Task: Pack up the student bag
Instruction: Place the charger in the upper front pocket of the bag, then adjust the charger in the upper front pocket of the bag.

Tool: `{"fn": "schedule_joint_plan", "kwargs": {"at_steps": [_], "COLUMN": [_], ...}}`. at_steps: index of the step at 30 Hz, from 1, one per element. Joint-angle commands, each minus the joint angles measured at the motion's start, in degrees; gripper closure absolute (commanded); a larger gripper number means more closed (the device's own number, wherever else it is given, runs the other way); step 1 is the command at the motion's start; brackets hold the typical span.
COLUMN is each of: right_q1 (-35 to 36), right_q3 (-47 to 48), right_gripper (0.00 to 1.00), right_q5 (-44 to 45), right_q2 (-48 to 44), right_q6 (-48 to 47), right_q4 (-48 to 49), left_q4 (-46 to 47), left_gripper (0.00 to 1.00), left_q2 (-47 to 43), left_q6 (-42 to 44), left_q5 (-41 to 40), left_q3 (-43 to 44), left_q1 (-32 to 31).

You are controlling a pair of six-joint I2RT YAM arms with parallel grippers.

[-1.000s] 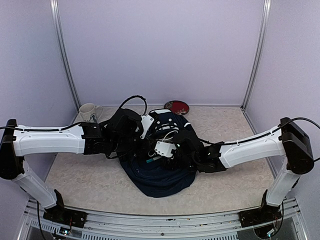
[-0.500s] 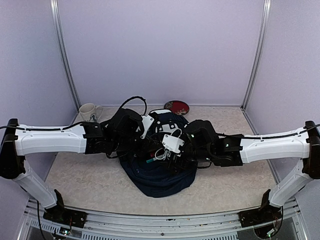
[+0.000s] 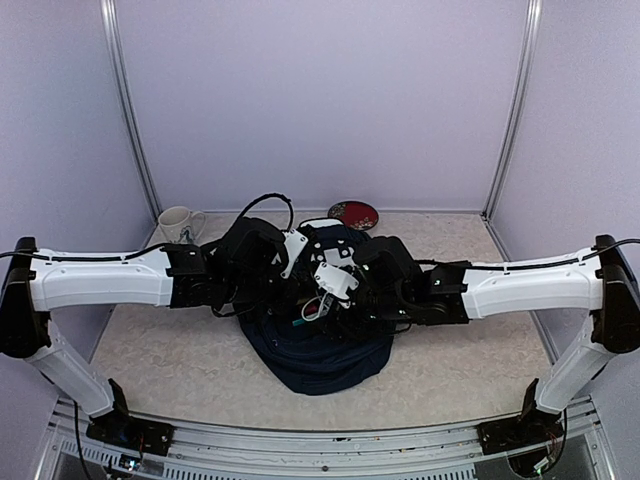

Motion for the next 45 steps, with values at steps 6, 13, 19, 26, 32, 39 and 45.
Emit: {"fn": "schedule_joint_plan", "kwargs": {"at_steps": [6, 13, 19, 26, 32, 39, 45], "right_q1": [-2.8, -2.8, -2.8, -4.0, -4.3, -4.3, -4.5], "right_q3": [12.4, 14.2, 12.6, 11.3, 0.5, -9.0, -11.1], "right_gripper": [0.09, 0.11, 0.10, 0.17, 0.56, 0.79, 0.86], "right_q5": [-9.8, -8.7, -20.6, -18.8, -16.1, -14.0, -4.2], "right_q2": [1.6, -0.6, -4.2, -9.8, -14.1, -7.2, -0.1], "right_q6": [11.0, 15.3, 14.5, 16.1, 26.1, 32.5, 31.3], "right_q4": [-20.5, -35.0, -29.5, -27.2, -9.5, 11.0, 15.0], "left_q4": [2.1, 2.5, 2.3, 2.2, 3.4, 3.7, 4.5], "left_gripper": [1.00, 1.00, 1.00, 1.00, 1.00, 1.00, 1.00], "left_q2": [-0.6, -0.3, -0.4, -0.9, -1.2, -1.4, -2.7], "left_q6": [-0.1, 0.1, 0.0, -0.2, -0.5, -0.6, -0.1], "left_q5": [-1.1, -1.0, -0.7, -0.9, 0.0, 0.6, 0.4], "left_q3": [1.6, 1.6, 1.6, 1.5, 1.7, 1.8, 1.5], "left_q1": [1.0, 1.1, 1.1, 1.1, 1.0, 0.4, -0.7]}}
